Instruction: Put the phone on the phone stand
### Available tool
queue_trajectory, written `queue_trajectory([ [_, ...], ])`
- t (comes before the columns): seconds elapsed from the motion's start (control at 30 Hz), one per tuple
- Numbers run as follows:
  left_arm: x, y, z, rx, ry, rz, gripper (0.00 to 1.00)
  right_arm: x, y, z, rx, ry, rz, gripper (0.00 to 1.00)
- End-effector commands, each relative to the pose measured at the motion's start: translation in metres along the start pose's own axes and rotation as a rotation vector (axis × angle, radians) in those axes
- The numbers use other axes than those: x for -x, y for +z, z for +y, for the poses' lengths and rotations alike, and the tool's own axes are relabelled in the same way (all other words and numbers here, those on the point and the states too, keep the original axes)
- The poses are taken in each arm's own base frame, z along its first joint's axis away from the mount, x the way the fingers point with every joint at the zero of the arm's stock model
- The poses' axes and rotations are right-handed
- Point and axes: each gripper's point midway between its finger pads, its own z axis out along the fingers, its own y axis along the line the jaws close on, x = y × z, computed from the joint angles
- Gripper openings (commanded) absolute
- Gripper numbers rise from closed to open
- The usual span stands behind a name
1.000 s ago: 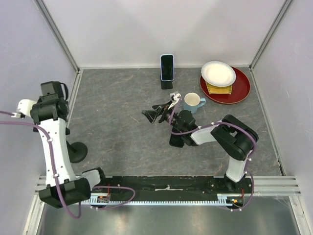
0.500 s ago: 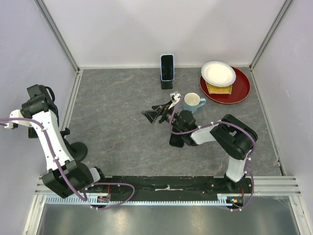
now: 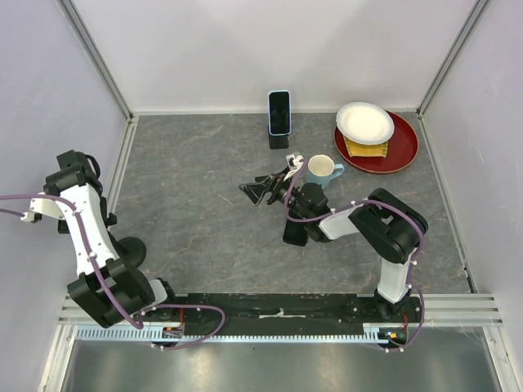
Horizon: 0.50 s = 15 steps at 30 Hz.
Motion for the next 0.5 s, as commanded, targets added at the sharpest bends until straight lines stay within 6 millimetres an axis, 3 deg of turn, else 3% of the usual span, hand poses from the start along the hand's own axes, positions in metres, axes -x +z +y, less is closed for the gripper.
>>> queue_trajectory([
  [0.0,-0.0034,0.0042,0.0222,0.082,-0.016,-0.004,0.54,0.0129,0.0048,0.0090,0.058,0.023,-0.047,0.98],
  [0.33,-0.0105,0.0091,0.0225,0.084,-0.011,0.020,0.42,0.0149,0.0043,0.0061,0.067,0.046,-0.053,0.98],
  [0.47,-0.0113,0.0104,0.0232,0.079,-0.005,0.019,0.29,0.0145,0.0036,0.0055,0.067,0.050,-0.052,0.98],
])
